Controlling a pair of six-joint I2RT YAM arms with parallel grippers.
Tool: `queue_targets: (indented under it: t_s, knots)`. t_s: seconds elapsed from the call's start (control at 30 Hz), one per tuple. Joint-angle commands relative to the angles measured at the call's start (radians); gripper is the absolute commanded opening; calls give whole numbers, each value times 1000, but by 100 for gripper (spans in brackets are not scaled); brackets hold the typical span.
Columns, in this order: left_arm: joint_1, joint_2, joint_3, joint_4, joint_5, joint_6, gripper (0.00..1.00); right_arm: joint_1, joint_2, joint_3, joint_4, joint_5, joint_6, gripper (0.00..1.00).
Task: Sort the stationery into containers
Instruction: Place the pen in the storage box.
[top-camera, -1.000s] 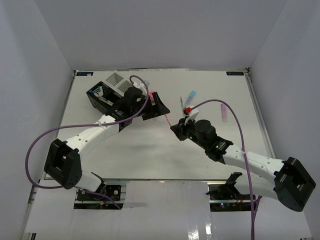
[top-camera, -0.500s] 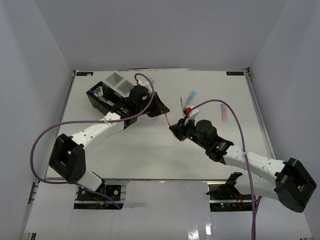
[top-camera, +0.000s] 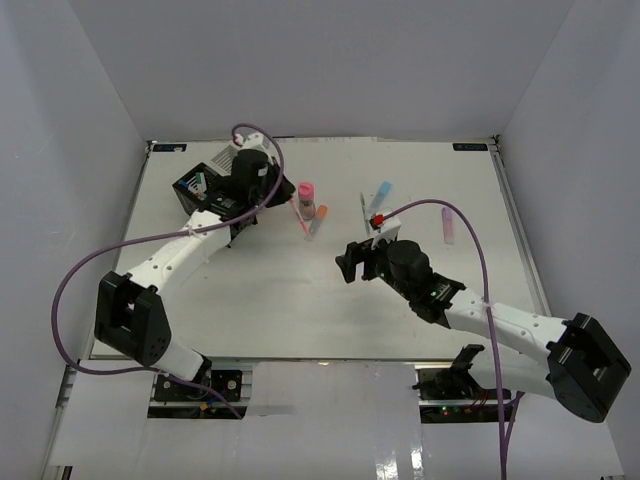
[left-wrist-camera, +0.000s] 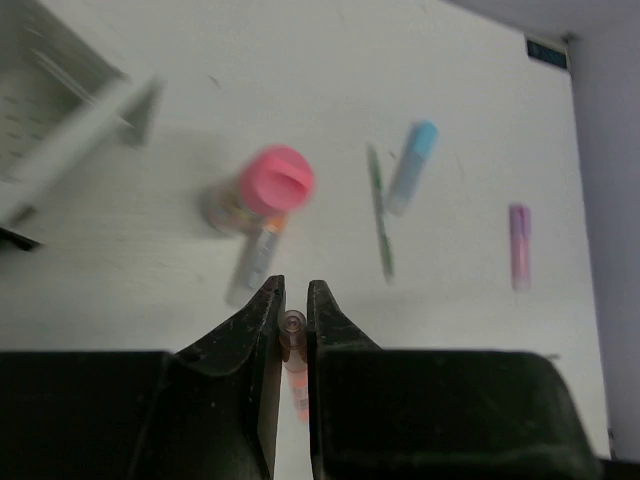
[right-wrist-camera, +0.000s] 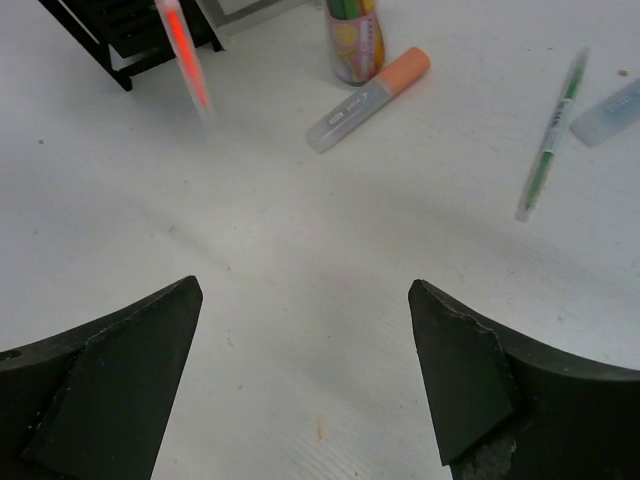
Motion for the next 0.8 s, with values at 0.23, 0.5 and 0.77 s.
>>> queue_targets:
  t_s: [0.23, 0.5, 0.77]
  knots:
    - [348, -83, 63, 62, -235, 127, 5, -10, 40, 18, -18, 127, -52, 90]
    - [443, -86, -66, 238, -302, 132, 5, -38, 69, 21, -18, 129, -57, 91]
    - [462, -42, -125, 248, -287, 125, 30, -91, 143, 58, -18, 141, -58, 94]
